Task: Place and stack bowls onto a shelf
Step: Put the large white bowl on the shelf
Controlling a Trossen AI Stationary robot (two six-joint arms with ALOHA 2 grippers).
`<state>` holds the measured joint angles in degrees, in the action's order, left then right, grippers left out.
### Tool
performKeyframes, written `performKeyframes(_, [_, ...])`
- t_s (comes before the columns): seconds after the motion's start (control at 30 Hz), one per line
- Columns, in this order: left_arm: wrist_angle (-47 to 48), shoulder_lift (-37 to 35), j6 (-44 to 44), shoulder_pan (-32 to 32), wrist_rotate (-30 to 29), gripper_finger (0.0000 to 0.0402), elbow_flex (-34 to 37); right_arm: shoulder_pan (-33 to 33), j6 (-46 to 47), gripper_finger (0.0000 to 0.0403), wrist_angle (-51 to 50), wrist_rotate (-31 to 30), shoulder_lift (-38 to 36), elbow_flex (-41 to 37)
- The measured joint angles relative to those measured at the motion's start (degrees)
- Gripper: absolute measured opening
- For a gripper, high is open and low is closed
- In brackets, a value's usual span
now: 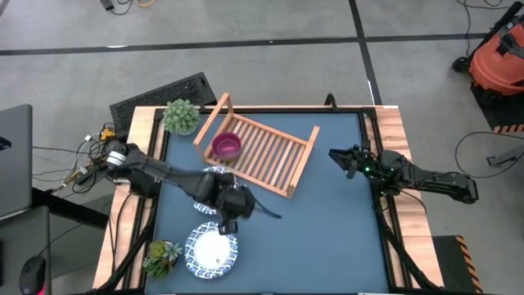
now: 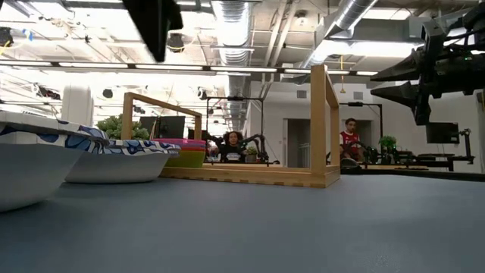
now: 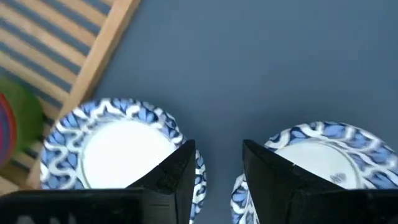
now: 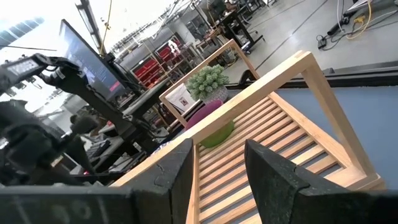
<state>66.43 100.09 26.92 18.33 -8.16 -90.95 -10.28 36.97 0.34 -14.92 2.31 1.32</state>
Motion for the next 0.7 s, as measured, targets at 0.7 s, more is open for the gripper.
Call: performKeyframes(0.7, [-17.47,-13.81,17.16,2.82,-1.66,0.0119,27.58,0.04,0.07,0.0171,0.00,0.09,-0.01,0.01])
